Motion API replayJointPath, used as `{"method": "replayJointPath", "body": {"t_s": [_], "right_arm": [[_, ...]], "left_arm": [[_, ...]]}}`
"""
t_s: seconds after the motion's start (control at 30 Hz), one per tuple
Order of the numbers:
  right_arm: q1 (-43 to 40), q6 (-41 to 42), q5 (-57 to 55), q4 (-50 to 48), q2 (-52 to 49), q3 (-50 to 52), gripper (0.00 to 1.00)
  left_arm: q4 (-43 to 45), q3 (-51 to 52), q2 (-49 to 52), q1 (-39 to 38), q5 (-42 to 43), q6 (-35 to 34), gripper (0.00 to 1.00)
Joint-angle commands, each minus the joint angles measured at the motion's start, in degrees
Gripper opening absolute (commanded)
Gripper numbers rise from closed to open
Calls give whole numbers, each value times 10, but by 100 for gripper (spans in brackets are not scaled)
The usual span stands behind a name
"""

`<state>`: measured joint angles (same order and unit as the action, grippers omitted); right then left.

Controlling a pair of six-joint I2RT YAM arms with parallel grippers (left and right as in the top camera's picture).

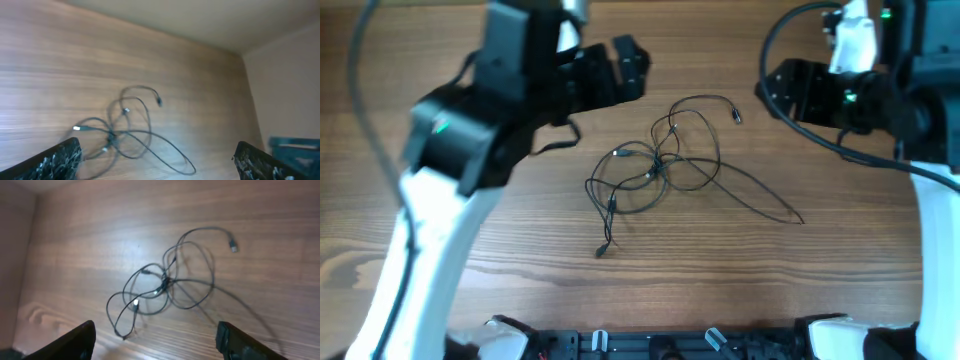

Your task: Untangle cables

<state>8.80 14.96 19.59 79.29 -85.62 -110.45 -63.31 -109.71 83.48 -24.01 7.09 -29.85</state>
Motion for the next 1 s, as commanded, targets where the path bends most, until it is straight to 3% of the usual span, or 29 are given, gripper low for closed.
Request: {"method": "replayJointPath", "body": {"t_s": [0.0,0.17,0.43,0.57,0.77,0.97], "right_arm": [[60,22,-5,-7,-22,31,79],[150,32,-61,-73,-46,150,76],[226,192,-56,-318,-49,391,75],[234,354,-77,-461,-49,497,48],[235,516,-115,-599,-51,566,48],[235,513,-119,-658,-109,569,49]], "left_arm": [[-21,-10,-47,16,-75,11,100],[-58,-10,-51,17,-117,12,100],[-96,-10,-51,17,-121,11,100],[-132,-10,-50,17,-121,11,100],[-168,-10,-50,17,-122,11,100],[-188,-10,-50,17,-122,11,100]]}}
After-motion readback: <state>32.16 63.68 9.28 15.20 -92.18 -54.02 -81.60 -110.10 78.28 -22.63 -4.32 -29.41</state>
